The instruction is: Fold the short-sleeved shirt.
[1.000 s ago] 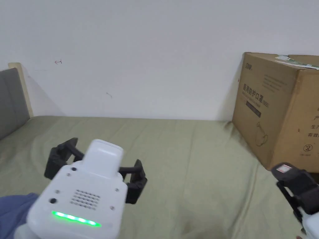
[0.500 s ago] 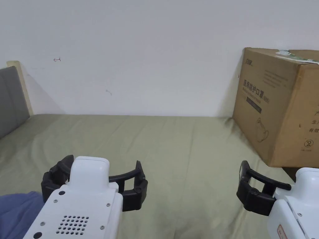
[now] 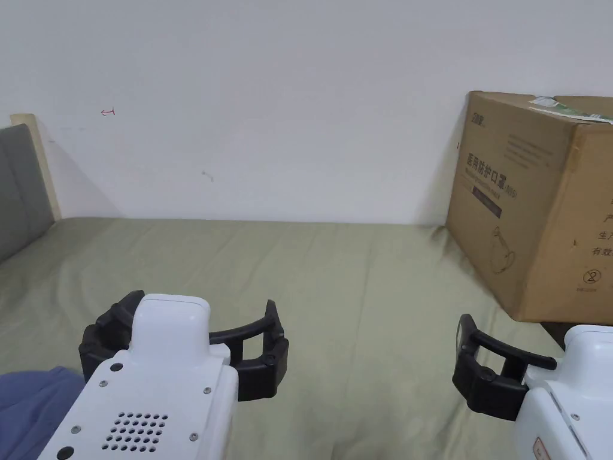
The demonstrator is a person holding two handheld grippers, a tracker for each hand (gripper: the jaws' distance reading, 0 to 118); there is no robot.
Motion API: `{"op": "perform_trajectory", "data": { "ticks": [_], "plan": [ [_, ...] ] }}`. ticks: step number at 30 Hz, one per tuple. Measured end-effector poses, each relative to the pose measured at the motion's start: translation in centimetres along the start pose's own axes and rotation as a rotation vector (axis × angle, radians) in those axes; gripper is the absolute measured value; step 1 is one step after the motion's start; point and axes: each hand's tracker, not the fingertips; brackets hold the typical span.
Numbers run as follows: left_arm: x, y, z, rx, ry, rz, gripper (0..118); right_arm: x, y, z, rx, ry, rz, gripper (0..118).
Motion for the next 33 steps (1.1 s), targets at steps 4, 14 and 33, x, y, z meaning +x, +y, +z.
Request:
{"op": "perform_trajectory", "data": {
  "ticks": [4, 14, 33],
  "plan": [
    [0.1, -0.1, -0.2, -0.011, 0.039, -0.006, 118, 0.1, -0.3, 0.0, -0.017, -0.002, -0.007, 118],
    [0.2, -0.3, -0.5, -0.018, 0.023, -0.050, 96, 0.1, 0.4, 0.3, -0.016, -0.008, 0.030, 72],
    [-1.2, -0.7, -1.5, -0.087, 0.017, 0.001, 0, 1.2, 0.9, -0.2, -0.053, 0.029, -0.035, 0]
  ]
}}
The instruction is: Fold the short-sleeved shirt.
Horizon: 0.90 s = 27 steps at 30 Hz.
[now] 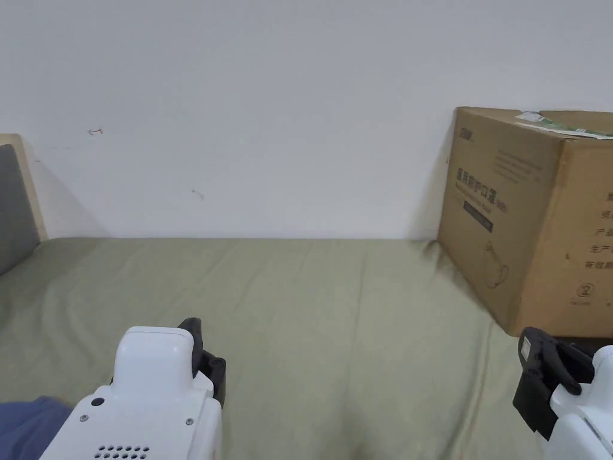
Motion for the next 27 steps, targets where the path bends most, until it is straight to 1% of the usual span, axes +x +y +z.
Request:
{"op": "perform_trajectory", "data": {
  "ticks": [3, 5, 7, 8, 11, 15, 16, 18, 20, 22, 24, 26, 27],
  "plan": [
    [-3.0, 0.3, 1.7, 0.003, 0.057, 0.014, 0, -2.5, 0.1, -1.2, -0.014, 0.056, 0.020, 0],
    [-6.3, 0.5, 3.4, 0.016, 0.167, -0.020, 0, -5.3, -0.1, -2.2, -0.014, 0.130, 0.026, 0],
    [-9.8, 0.5, 5.2, 0.019, 0.290, -0.030, 0, -9.0, -0.4, -2.9, -0.019, 0.209, 0.030, 0],
    [-11.9, 0.5, 6.3, 0.019, 0.311, -0.031, 0, -10.9, -0.5, -3.1, -0.018, 0.241, 0.039, 0],
    [-16.3, 0.2, 8.9, -0.016, 0.456, -0.051, 0, -16.1, -0.6, -3.6, -0.015, 0.402, 0.049, 0],
    [-20.1, -1.1, 11.1, -0.023, 0.548, -0.017, 0, -21.0, -0.6, -3.7, -0.031, 0.512, 0.029, 0],
    [-20.9, -1.4, 11.2, -0.034, 0.550, -0.005, 0, -21.9, -0.7, -3.8, -0.038, 0.539, 0.025, 0],
    [-21.9, -2.1, 11.0, -0.055, 0.562, 0.016, 0, -23.0, -0.9, -4.0, -0.043, 0.557, 0.039, 0],
    [-23.3, -2.5, 10.0, -0.071, 0.563, 0.069, 0, -23.8, -1.1, -4.4, -0.051, 0.579, 0.060, 0],
    [-25.6, -2.8, 7.8, -0.105, 0.506, 0.120, 0, -23.7, -1.2, -5.0, -0.068, 0.595, 0.075, 0],
    [-28.3, -3.5, 4.1, -0.210, 0.431, 0.112, 0, -23.4, -1.2, -5.7, -0.111, 0.612, 0.094, 0],
    [-31.8, -5.2, -1.3, -0.427, 0.327, 0.119, 0, -22.6, -1.5, -6.6, -0.137, 0.610, 0.105, 0],
    [-33.3, -6.3, -3.7, -0.524, 0.294, 0.152, 0, -22.2, -1.7, -7.0, -0.151, 0.602, 0.112, 0]
  ]
}}
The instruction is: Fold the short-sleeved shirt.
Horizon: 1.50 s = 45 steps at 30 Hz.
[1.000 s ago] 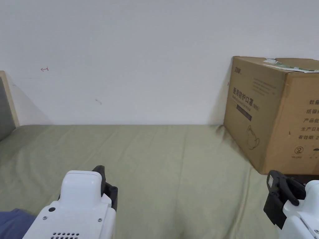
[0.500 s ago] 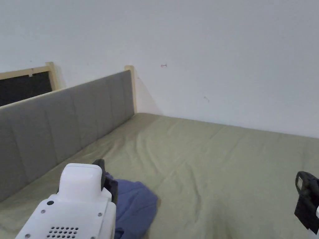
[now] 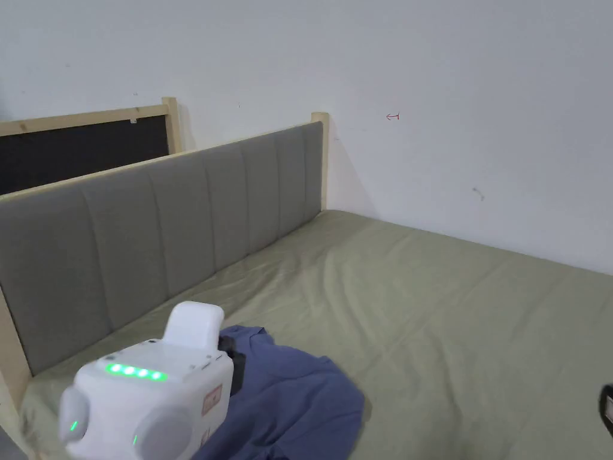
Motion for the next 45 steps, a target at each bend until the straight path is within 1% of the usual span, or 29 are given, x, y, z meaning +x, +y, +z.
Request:
{"op": "perform_trajectory", "data": {
  "ticks": [1, 3, 4, 5, 6, 7, 8, 10, 12, 13, 14, 15, 17, 18, 19, 20, 21, 22, 25, 28, 29, 31, 33, 34, 36, 37, 39, 43, 45],
  "plan": [
    [-0.7, 0.4, -3.5, -0.121, -0.065, 0.039, 0, 0.6, -0.2, -0.2, -0.021, -0.016, 0.003, 0],
    [-2.3, -0.1, -9.1, -0.252, -0.197, 0.105, 3, 1.9, -0.7, -0.7, -0.061, -0.051, 0.001, 0],
    [-3.0, -0.5, -11.6, -0.308, -0.283, 0.135, 14, 2.6, -1.0, -1.0, -0.078, -0.064, -0.006, 0],
    [-3.2, -0.8, -14.0, -0.366, -0.287, 0.152, 49, 3.3, -1.3, -1.3, -0.094, -0.076, -0.016, 0],
    [-3.1, -0.9, -15.8, -0.417, -0.219, 0.125, 84, 4.1, -1.8, -1.6, -0.111, -0.091, -0.026, 0],
    [-3.0, -1.2, -17.8, -0.446, -0.139, 0.079, 109, 4.7, -2.2, -1.9, -0.134, -0.117, -0.030, 0],
    [-2.8, -1.5, -19.3, -0.460, -0.079, 0.039, 118, 5.2, -2.5, -2.2, -0.155, -0.142, -0.023, 0],
    [-2.3, -2.2, -21.3, -0.422, -0.045, -0.029, 117, 6.1, -3.2, -2.7, -0.177, -0.149, -0.024, 0],
    [-2.0, -2.8, -23.3, -0.457, -0.052, -0.025, 117, 6.6, -4.1, -3.3, -0.198, -0.149, -0.018, 0],
    [-1.9, -3.4, -23.9, -0.514, -0.073, -0.002, 116, 6.8, -4.5, -3.7, -0.215, -0.150, -0.009, 0],
    [-1.7, -3.7, -24.9, -0.612, -0.062, 0.020, 111, 6.9, -5.0, -4.0, -0.233, -0.153, -0.002, 0],
    [-1.4, -4.0, -25.6, -0.697, -0.049, 0.025, 110, 6.9, -5.4, -4.4, -0.251, -0.154, -0.001, 0],
    [-0.7, -4.1, -24.7, -0.575, -0.023, -0.087, 109, 7.0, -6.1, -4.9, -0.277, -0.140, -0.021, 0],
    [-0.5, -3.9, -24.2, -0.535, -0.053, -0.089, 103, 7.0, -6.3, -5.1, -0.286, -0.135, -0.032, 0],
    [-0.5, -3.8, -23.5, -0.483, -0.062, -0.076, 86, 6.9, -6.4, -5.2, -0.295, -0.129, -0.048, 0],
    [-0.7, -3.8, -22.9, -0.451, -0.048, -0.039, 51, 6.9, -6.5, -5.2, -0.290, -0.124, -0.058, 0],
    [-1.2, -3.9, -22.0, -0.439, -0.025, -0.016, 22, 6.9, -6.6, -5.1, -0.282, -0.118, -0.068, 0],
    [-1.5, -3.9, -21.2, -0.433, -0.026, 0.019, 1, 6.6, -6.6, -4.9, -0.277, -0.112, -0.075, 0],
    [-2.9, -3.0, -18.4, -0.396, -0.103, 0.113, 1, 6.6, -6.4, -4.7, -0.293, -0.097, -0.079, 0],
    [-3.7, 0.2, -14.1, -0.284, -0.190, 0.180, 1, 7.0, -5.3, -3.5, -0.275, -0.080, -0.090, 0],
    [-3.9, 1.8, -12.7, -0.257, -0.208, 0.175, 1, 7.2, -4.8, -3.0, -0.250, -0.080, -0.092, 0],
    [-3.4, 4.2, -9.4, -0.209, -0.183, 0.076, 1, 7.5, -3.9, -1.9, -0.215, -0.090, -0.094, 0],
    [-1.8, 6.6, -5.4, -0.142, -0.218, 0.016, 1, 8.0, -3.2, -0.9, -0.189, -0.091, -0.103, 0],
    [-1.3, 8.0, -3.4, -0.099, -0.239, 0.011, 1, 8.3, -2.8, -0.3, -0.178, -0.090, -0.106, 0],
    [0.1, 10.8, 0.1, -0.013, -0.294, 0.066, 1, 8.7, -2.4, 0.9, -0.156, -0.101, -0.104, 0],
    [1.1, 12.3, 2.0, 0.025, -0.339, 0.088, 1, 9.0, -2.2, 1.5, -0.146, -0.106, -0.104, 0],
    [3.4, 15.0, 5.2, 0.114, -0.420, 0.079, 1, 9.6, -1.9, 2.9, -0.128, -0.119, -0.115, 0],
    [11.8, 18.9, 10.7, 0.190, -0.584, -0.023, 1, 11.2, -1.4, 6.0, -0.082, -0.164, -0.147, 0],
    [15.7, 19.5, 12.4, 0.214, -0.729, 0.024, 1, 12.2, -1.2, 7.6, -0.061, -0.199, -0.155, 0]
  ]
}}
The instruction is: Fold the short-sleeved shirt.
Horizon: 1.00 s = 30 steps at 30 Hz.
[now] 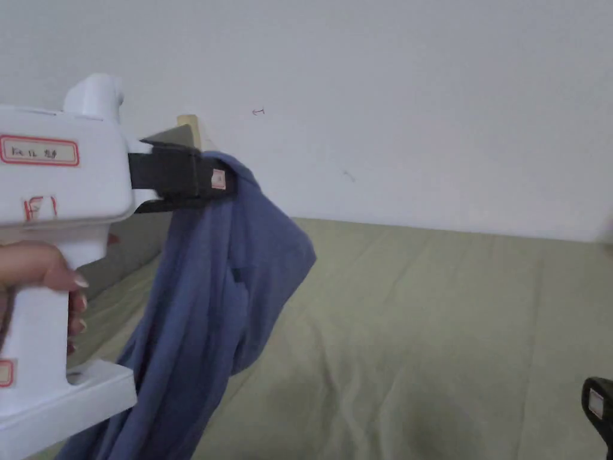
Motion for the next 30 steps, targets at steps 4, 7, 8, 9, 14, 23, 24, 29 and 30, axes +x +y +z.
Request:
{"op": "perform_trajectory", "data": {
  "ticks": [4, 7, 8, 9, 14, 23, 24, 29, 30],
  "plan": [
    [6.8, -1.1, -5.9, -0.048, -0.201, 0.065, 1, 2.9, 0.7, 3.0, 0.034, -0.069, -0.021, 0],
    [10.8, -4.1, -11.6, -0.120, -0.223, -0.032, 1, 5.3, 0.6, 4.7, 0.041, -0.124, -0.030, 0],
    [12.2, -5.6, -13.7, -0.163, -0.226, -0.095, 1, 6.1, 0.4, 5.1, 0.040, -0.145, -0.033, 0],
    [13.2, -7.2, -15.5, -0.187, -0.235, -0.132, 1, 6.9, 0.1, 5.4, 0.038, -0.160, -0.035, 0],
    [14.2, -19.1, -26.7, -0.428, -0.153, -0.155, 1, 10.2, -1.6, 6.4, -0.021, -0.241, -0.057, 0],
    [12.3, -36.7, -33.5, -0.867, -0.049, -0.178, 7, 12.0, -5.0, 5.4, -0.143, -0.263, -0.069, 0],
    [12.0, -36.4, -33.4, -0.863, -0.067, -0.137, 21, 11.9, -5.2, 5.2, -0.151, -0.257, -0.073, 0],
    [10.8, -31.6, -30.1, -0.699, -0.157, -0.026, 113, 11.2, -5.4, 4.6, -0.164, -0.245, -0.068, 0],
    [10.3, -30.0, -28.8, -0.667, -0.139, -0.044, 113, 11.1, -5.3, 4.6, -0.159, -0.241, -0.074, 0]
  ]
}}
